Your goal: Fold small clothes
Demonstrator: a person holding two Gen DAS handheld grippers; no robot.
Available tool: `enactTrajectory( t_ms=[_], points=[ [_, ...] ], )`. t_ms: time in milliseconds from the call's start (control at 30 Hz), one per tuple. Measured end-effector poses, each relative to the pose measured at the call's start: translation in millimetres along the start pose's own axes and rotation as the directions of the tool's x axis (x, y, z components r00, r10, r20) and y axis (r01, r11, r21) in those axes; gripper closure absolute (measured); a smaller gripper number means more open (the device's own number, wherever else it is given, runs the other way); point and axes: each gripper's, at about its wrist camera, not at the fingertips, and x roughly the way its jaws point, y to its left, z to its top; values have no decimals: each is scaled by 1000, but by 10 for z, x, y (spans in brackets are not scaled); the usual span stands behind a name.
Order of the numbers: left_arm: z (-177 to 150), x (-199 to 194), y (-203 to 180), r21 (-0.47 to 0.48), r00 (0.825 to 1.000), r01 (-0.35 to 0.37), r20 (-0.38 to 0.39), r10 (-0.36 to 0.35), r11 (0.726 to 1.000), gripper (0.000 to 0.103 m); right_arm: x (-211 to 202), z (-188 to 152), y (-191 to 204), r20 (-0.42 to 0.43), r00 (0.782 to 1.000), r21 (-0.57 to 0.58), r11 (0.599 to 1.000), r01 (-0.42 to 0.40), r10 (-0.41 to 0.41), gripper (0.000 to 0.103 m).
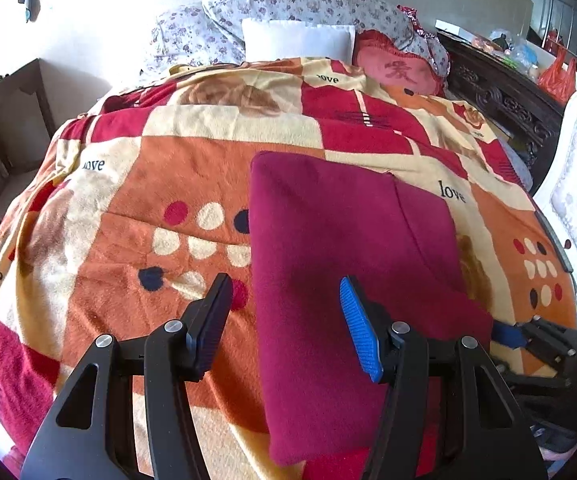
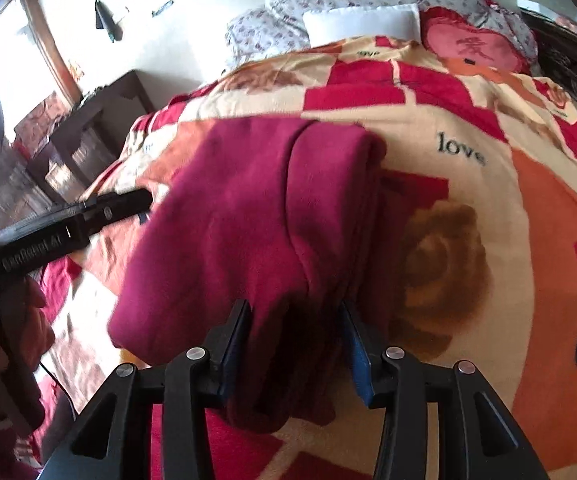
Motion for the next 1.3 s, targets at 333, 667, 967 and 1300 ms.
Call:
enactTrajectory(
  t_ms=[333,667,967,1300],
  points=[
    [-12,-277,-50,11,999,-12,53,11,1000,47,-580,194,270,174,981,29,996,86,-90,54],
    [-39,-523,-28,16,994,-33,108,31,999,47,-683,179,407,198,975,46,995,90,-97,40],
    [-62,-599,-33,14,992,-38,121,36,999,47,-715,157,447,198,974,43,994,99,-106,39],
    [-77,-643,-55,18,991,-43,125,41,999,47,-705,137,436,186,977,49,994,93,-101,39]
  ],
)
